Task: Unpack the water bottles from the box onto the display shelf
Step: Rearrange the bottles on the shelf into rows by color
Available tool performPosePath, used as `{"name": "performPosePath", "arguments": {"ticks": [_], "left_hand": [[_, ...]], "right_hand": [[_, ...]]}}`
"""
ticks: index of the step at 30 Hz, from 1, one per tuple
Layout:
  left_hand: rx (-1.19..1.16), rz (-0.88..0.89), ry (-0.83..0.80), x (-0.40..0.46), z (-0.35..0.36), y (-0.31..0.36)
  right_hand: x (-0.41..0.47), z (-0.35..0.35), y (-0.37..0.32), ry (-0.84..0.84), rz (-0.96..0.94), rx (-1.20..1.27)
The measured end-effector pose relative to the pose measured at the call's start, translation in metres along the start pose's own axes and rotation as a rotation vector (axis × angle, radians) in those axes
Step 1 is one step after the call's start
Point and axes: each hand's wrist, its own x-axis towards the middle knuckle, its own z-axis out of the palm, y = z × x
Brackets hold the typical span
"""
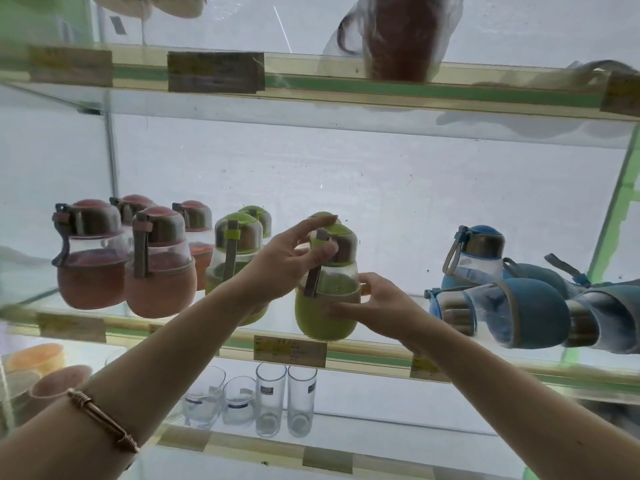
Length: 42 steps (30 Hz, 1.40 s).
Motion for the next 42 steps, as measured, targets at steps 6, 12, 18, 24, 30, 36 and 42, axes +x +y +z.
{"name": "performPosePath", "arguments": {"ticks": [6, 12, 18, 24, 30, 36, 42], "left_hand": [[0.073, 0.032, 0.107, 0.001, -0.001, -0.005], [0.421, 0.08, 0.197, 0.003, 0.0, -0.006], [0.503, 0.108, 0.235, 0.006, 0.005, -0.011], [0.521, 0.128, 0.28, 0.003, 0.014, -0.013], [0.903, 0.13, 0.334, -0.006, 0.022, -0.002], [1.22, 0.28, 0.305, -0.021, 0.065, 0.019], [0.98, 0.199, 0.135, -0.026, 0.14, 0.047]], "right_hand": [[0.003, 0.02, -0.002, 0.059, -0.081, -0.125], [0.009, 0.02, -0.001, 0.061, -0.076, -0.153], [0.007, 0.016, 0.001, 0.032, -0.063, -0.14], [0.008, 0.014, -0.001, 0.023, 0.002, -0.2], [-0.019, 0.004, -0.005, 0.137, -0.011, -0.367], [-0.076, -0.05, -0.008, 0.182, 0.009, -0.402], [-0.133, -0.1, -0.004, 0.212, -0.011, -0.442]]}}
